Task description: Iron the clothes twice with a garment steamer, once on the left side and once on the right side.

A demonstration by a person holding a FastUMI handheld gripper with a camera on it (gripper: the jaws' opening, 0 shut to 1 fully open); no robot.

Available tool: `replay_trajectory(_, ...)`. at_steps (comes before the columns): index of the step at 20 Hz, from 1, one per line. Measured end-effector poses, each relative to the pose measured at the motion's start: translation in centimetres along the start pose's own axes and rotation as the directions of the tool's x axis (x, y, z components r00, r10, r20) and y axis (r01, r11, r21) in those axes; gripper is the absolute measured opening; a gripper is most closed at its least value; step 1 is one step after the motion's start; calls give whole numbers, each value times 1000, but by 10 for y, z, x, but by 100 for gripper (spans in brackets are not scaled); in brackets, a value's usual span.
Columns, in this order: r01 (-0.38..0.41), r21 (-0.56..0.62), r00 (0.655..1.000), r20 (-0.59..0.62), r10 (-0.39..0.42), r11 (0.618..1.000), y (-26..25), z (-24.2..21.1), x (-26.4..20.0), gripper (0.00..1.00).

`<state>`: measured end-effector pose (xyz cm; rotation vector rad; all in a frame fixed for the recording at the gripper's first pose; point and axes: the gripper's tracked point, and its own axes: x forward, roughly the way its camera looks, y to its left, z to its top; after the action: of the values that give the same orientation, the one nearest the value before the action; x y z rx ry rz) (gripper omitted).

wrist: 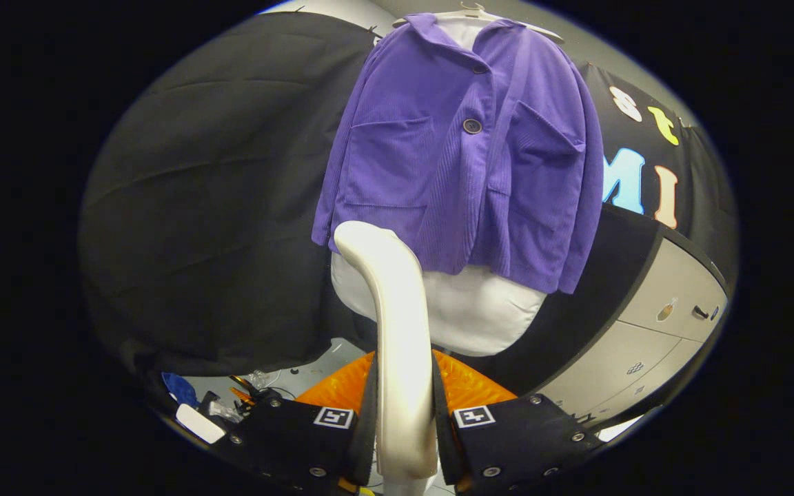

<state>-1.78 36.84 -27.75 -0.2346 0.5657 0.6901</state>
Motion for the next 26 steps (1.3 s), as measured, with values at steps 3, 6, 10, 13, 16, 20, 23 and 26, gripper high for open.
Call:
replay_trajectory(3, -9, 22, 999, 40, 8, 1000, -12, 7, -30, 39)
replay_trajectory(6, 1, 47, 996, 84, -5, 999, -38, 12, -63, 38)
replay_trajectory(10, 33, 95, 994, 105, -43, 995, -86, 7, -107, 38)
replay_trajectory(13, 83, 151, 983, 150, -106, 985, -130, 7, -148, 38)
replay_trajectory(16, 131, 196, 969, 181, -167, 972, -172, 10, -190, 38)
replay_trajectory(20, 176, 241, 947, 224, -231, 954, -222, 4, -252, 38)
replay_trajectory(23, 203, 284, 923, 263, -280, 937, -255, 0, -292, 38)
replay_trajectory(26, 240, 323, 900, 279, -335, 915, -285, -3, -319, 38)
